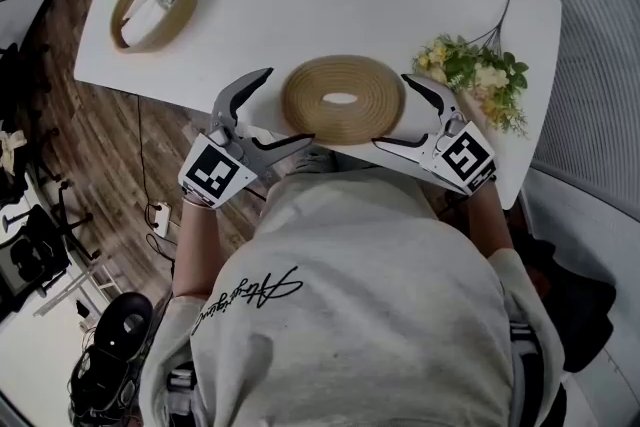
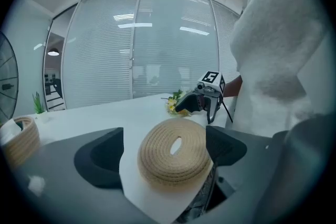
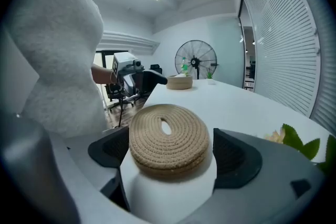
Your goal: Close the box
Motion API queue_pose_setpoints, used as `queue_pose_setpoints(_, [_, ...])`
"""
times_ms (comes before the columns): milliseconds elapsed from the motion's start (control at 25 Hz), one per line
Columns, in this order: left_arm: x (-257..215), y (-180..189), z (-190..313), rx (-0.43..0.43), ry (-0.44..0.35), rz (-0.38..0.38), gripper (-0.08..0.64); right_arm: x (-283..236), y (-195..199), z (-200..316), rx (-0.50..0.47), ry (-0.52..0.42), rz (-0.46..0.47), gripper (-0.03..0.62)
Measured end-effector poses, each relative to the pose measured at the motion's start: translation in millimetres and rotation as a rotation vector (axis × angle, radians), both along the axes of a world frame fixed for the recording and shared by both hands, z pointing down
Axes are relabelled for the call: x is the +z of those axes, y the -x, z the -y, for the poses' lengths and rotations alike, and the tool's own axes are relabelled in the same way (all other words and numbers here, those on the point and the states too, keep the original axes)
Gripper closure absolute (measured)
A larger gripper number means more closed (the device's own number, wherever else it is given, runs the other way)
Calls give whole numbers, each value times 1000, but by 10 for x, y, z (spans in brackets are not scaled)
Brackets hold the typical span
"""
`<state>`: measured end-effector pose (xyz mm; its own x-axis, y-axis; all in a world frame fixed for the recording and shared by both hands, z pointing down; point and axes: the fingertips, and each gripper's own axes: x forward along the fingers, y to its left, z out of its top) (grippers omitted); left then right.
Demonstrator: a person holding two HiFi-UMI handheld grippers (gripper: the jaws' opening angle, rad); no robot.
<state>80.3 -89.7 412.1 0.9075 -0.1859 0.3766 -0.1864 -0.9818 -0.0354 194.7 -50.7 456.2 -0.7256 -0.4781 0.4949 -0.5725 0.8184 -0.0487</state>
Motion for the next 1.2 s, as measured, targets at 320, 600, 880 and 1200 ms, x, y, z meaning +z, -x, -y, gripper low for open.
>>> queue_pose_setpoints(320, [458, 23, -168, 108, 45, 198, 67, 319, -1, -100, -86, 69, -138, 57])
queue_pose_setpoints(600, [735, 71, -184, 152, 14, 337, 63, 530, -38, -52, -106, 102, -263, 29])
queue_pose_setpoints(880, [869, 96, -136, 154, 31, 383, 63, 572, -17, -19, -110, 132, -246, 23])
queue_pose_setpoints(1200, [920, -48, -125, 148, 85, 328, 58, 569, -49, 60, -67, 129, -249, 12])
